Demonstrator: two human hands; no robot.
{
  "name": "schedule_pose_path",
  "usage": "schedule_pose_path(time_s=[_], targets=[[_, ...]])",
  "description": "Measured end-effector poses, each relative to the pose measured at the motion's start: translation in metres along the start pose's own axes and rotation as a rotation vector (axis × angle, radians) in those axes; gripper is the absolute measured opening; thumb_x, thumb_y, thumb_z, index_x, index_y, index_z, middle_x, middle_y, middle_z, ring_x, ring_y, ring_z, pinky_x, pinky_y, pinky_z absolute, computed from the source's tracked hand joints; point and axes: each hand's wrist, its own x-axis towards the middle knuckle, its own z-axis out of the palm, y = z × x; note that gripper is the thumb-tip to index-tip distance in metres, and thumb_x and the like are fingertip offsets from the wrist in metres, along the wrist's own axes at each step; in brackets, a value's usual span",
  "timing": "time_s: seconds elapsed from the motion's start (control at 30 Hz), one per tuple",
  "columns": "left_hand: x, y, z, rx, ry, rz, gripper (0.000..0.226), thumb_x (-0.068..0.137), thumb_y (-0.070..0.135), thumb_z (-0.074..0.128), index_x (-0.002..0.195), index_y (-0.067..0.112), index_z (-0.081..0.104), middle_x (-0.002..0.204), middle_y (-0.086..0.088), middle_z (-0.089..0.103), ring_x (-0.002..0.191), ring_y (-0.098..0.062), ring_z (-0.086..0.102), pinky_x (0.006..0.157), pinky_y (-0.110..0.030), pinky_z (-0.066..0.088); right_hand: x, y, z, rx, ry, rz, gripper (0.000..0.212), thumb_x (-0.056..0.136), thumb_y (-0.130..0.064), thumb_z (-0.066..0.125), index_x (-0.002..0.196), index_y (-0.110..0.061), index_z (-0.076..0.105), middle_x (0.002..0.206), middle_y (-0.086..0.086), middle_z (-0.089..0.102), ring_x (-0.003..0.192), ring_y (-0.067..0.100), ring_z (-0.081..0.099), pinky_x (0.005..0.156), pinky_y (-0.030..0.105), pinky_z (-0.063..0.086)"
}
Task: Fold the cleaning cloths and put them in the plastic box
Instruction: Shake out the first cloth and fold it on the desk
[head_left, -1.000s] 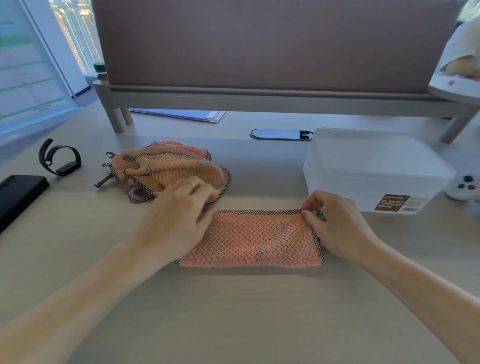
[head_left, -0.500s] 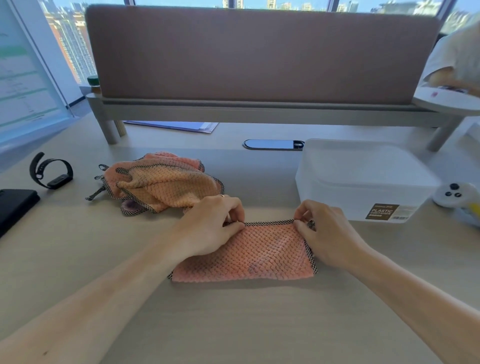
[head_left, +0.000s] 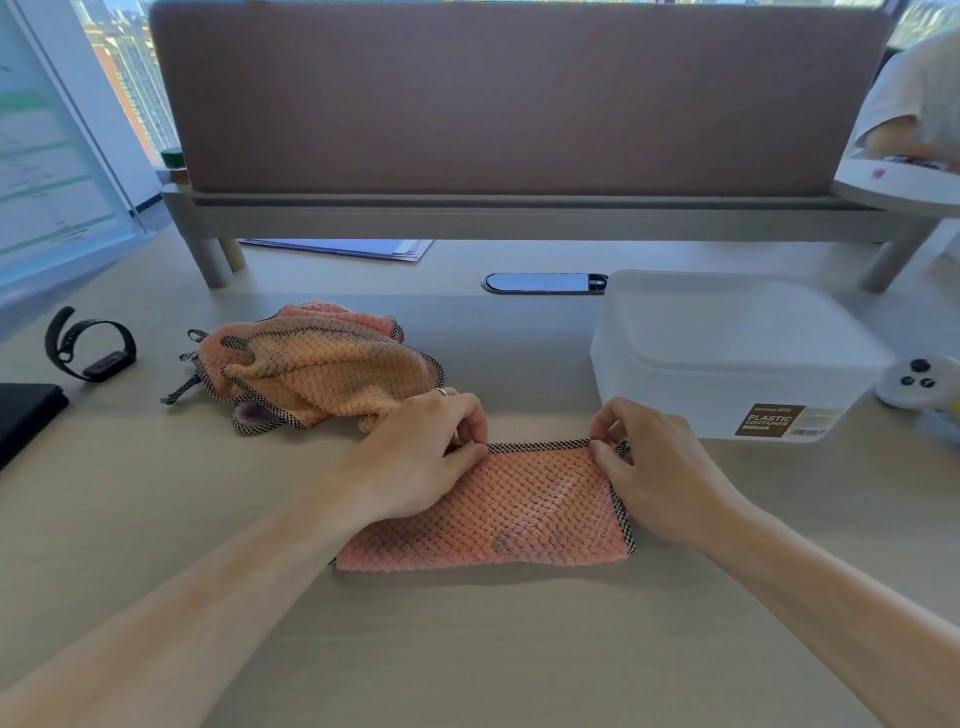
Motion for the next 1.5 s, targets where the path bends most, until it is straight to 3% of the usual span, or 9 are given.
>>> schedule_pose_path(time_s=[0.23, 0.37, 0.53, 0.67, 0.8, 1.07, 1.2, 1.3, 1.5], targets=[[0.004, 0.005, 0.002, 0.024, -0.001, -0.013, 0.006, 0.099, 0.029, 0.063, 0.096, 0.025, 0.059, 0.092, 0.014, 0.060, 0.083, -0.001, 0.055, 0.070, -0.020, 0.039, 0.000, 0.003, 0.002, -0.006, 0.007, 0.015, 0.005, 0.099, -0.020, 0.058, 0.100, -0.022, 0.062, 0.101, -0.006, 0.065, 0.091, 0.009, 0.058, 0.064, 0.006, 0.034], [-0.013, 0.009, 0.004, 0.097, 0.167, 0.043, 0.016, 0.101, 0.034, 0.057, 0.114, 0.026, 0.057, 0.114, 0.013, 0.058, 0.109, -0.008, 0.053, 0.095, -0.028, 0.043, -0.006, -0.004, -0.009, -0.036, -0.022, 0.002, 0.009, 0.099, -0.022, 0.058, 0.108, -0.025, 0.057, 0.106, -0.006, 0.066, 0.088, 0.005, 0.060, 0.067, 0.012, 0.044], [-0.055, 0.019, 0.019, 0.283, 0.042, 0.080, 0.062, 0.102, 0.057, 0.023, 0.158, 0.029, 0.031, 0.165, 0.011, 0.027, 0.155, -0.009, 0.017, 0.126, -0.028, 0.005, -0.032, -0.048, -0.009, -0.386, 0.184, -0.294, 0.041, 0.097, -0.040, 0.050, 0.133, -0.020, 0.052, 0.129, -0.003, 0.058, 0.106, 0.023, 0.065, 0.079, 0.038, 0.056], [-0.059, 0.014, 0.031, 0.310, -0.065, 0.020, 0.075, 0.096, 0.057, 0.002, 0.164, 0.028, -0.003, 0.173, 0.010, -0.004, 0.157, -0.005, -0.014, 0.127, -0.031, -0.008, -0.037, -0.060, 0.038, -0.276, -0.083, -0.357, 0.068, 0.100, -0.056, 0.019, 0.159, -0.022, 0.024, 0.167, -0.007, 0.025, 0.154, 0.013, 0.018, 0.125, 0.032, 0.020], [-0.062, 0.008, 0.033, 0.318, -0.057, -0.004, 0.074, 0.098, 0.055, 0.007, 0.165, 0.024, 0.000, 0.173, 0.008, -0.002, 0.157, -0.004, -0.012, 0.127, -0.030, -0.009, -0.039, -0.037, 0.046, -0.367, -0.205, -0.279, 0.088, 0.089, -0.071, -0.008, 0.163, -0.023, 0.002, 0.171, -0.009, 0.000, 0.156, 0.010, -0.008, 0.127, 0.037, -0.002], [-0.091, -0.023, 0.009, 0.279, -0.118, -0.185, 0.095, 0.081, 0.078, -0.018, 0.162, 0.028, -0.015, 0.169, 0.013, -0.018, 0.151, 0.002, -0.023, 0.124, -0.027, -0.014, -0.056, -0.016, 0.033, -0.443, -0.220, -0.179, 0.087, 0.091, -0.075, 0.000, 0.160, -0.025, -0.014, 0.170, -0.006, -0.015, 0.154, 0.010, -0.019, 0.127, 0.038, -0.004], [-0.091, -0.037, -0.017, 0.169, -0.024, -0.237, 0.076, 0.097, 0.067, 0.026, 0.161, 0.027, 0.023, 0.166, 0.008, 0.027, 0.151, -0.008, 0.023, 0.121, -0.025, 0.016, -0.058, -0.039, 0.021, -0.446, -0.169, -0.243, 0.090, 0.091, -0.075, 0.001, 0.160, -0.020, -0.017, 0.168, -0.001, -0.024, 0.151, 0.014, -0.030, 0.126, 0.038, -0.009], [-0.076, -0.043, -0.033, 0.124, 0.027, -0.243, 0.044, 0.093, 0.049, 0.063, 0.131, 0.028, 0.058, 0.129, 0.011, 0.055, 0.123, -0.012, 0.051, 0.097, -0.023, 0.040, -0.063, -0.072, 0.030, -0.378, -0.184, -0.359, 0.089, 0.093, -0.074, 0.001, 0.160, -0.018, -0.016, 0.167, -0.001, -0.026, 0.151, 0.016, -0.031, 0.127, 0.041, -0.009], [-0.040, -0.034, -0.059, -0.010, -0.278, -0.353, 0.018, 0.087, 0.038, 0.079, 0.086, 0.021, 0.071, 0.084, 0.004, 0.071, 0.078, -0.011, 0.063, 0.066, -0.025, 0.042, -0.073, -0.074, 0.059, -0.341, -0.273, -0.334, 0.088, 0.095, -0.074, 0.010, 0.159, -0.021, -0.020, 0.167, -0.007, -0.026, 0.149, 0.011, -0.033, 0.125, 0.042, -0.012]])
